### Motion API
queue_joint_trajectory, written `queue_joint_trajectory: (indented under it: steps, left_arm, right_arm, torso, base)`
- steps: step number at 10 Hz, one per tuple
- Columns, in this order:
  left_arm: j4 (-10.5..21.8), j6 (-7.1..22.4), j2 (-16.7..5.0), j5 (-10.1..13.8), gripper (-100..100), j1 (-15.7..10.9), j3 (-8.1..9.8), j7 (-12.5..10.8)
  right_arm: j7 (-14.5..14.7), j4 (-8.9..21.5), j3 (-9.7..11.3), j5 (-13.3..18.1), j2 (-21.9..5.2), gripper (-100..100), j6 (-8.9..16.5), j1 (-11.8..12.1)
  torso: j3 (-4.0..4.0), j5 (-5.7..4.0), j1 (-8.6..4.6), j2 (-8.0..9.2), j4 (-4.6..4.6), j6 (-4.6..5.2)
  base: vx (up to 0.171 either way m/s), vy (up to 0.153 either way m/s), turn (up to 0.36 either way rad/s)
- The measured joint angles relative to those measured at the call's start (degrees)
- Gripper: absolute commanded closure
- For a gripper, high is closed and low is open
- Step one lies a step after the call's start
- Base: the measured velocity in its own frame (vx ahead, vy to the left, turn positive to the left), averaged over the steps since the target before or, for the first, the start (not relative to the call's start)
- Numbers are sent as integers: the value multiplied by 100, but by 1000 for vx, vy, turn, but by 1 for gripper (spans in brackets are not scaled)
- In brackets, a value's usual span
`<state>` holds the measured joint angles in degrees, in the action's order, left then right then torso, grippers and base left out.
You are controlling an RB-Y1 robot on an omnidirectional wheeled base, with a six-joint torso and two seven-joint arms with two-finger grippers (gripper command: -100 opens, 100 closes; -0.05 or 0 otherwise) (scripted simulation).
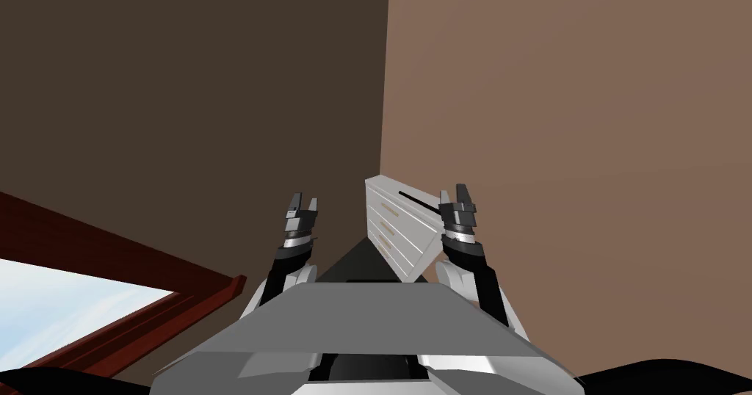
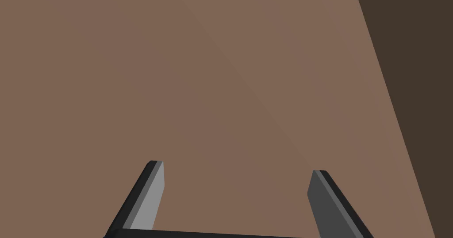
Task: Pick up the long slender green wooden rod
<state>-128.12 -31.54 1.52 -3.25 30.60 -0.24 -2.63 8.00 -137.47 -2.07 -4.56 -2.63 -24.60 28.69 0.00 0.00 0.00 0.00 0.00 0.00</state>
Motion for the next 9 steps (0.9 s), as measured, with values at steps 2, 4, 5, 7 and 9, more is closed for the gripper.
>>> queue_joint_trajectory:
  steps: [2, 4, 5, 7, 9]
  left_arm:
    - [0, 0, 1, 0, 0, -1, -1, 0]
    - [0, 0, 1, 0, 0, -1, -1, 0]
    - [0, 0, 1, 0, 0, -1, -1, 0]
    - [0, 0, 1, 0, 0, -1, -1, 0]
    - [0, 0, 1, 0, 0, -1, -1, 0]
  right_arm:
    - [37, 4, -14, 12, -345, -100, -90, -83]
    - [83, -22, -3, 31, -630, -100, -167, -141]
    - [97, -40, -1, 36, -802, -100, -215, -141]
    - [157, -21, 28, 66, -1117, -100, -309, -235]
    - [178, 1, 17, 67, -1443, -100, -414, -268]
  torso:
    - [18, 9, 42, 33, 7, 0]
    - [17, 11, 45, 29, 7, 0]
    - [13, 9, 38, 23, 5, 0]
    - [15, 9, 36, 26, 6, 0]
    - [11, 8, 31, 19, 5, 0]
  base:
    - [-104, 139, -3]
    - [-55, 103, -4]
    - [-82, 112, -6]
    - [-60, 100, -6]
    - [-49, 82, -11]
